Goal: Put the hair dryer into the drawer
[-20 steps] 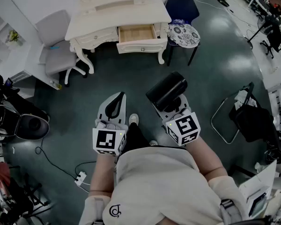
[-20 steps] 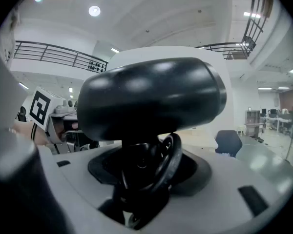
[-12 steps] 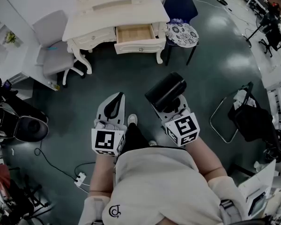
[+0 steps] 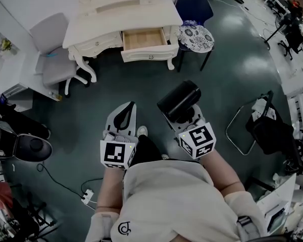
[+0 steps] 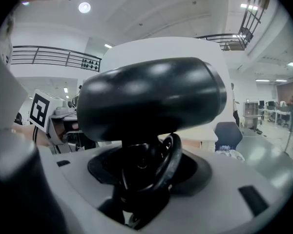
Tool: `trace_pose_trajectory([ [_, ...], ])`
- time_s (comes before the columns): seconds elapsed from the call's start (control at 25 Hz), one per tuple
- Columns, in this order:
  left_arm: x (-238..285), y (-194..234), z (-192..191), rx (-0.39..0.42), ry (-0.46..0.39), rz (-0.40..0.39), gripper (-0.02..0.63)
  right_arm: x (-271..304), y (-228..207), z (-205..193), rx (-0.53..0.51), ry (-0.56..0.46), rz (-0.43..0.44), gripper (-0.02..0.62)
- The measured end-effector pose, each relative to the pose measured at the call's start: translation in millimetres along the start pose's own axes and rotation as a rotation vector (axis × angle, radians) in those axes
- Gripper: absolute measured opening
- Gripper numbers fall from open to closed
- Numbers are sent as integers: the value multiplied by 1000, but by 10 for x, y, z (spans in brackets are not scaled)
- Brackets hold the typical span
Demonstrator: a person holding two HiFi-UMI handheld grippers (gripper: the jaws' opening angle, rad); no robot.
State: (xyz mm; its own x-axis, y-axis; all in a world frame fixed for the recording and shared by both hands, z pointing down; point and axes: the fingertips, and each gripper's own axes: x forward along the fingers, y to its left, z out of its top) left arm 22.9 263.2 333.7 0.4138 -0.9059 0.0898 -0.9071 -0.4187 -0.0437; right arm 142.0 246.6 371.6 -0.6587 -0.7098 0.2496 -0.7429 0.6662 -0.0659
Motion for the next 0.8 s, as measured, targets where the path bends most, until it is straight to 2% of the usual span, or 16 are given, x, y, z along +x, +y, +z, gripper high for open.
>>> trace_pose_trajectory([
  [0.36,692,861,-39,-38,-4,-23,14,980,-301,164,17,56,-28,252],
  [0.6,1188,1556,15,-38,-6,-46,14,1738,-472,394,14,63,-48,252],
  [0.8,1517,1942,71,-31,6,-61,14,2208,-614,530,-18,80,-48,252],
])
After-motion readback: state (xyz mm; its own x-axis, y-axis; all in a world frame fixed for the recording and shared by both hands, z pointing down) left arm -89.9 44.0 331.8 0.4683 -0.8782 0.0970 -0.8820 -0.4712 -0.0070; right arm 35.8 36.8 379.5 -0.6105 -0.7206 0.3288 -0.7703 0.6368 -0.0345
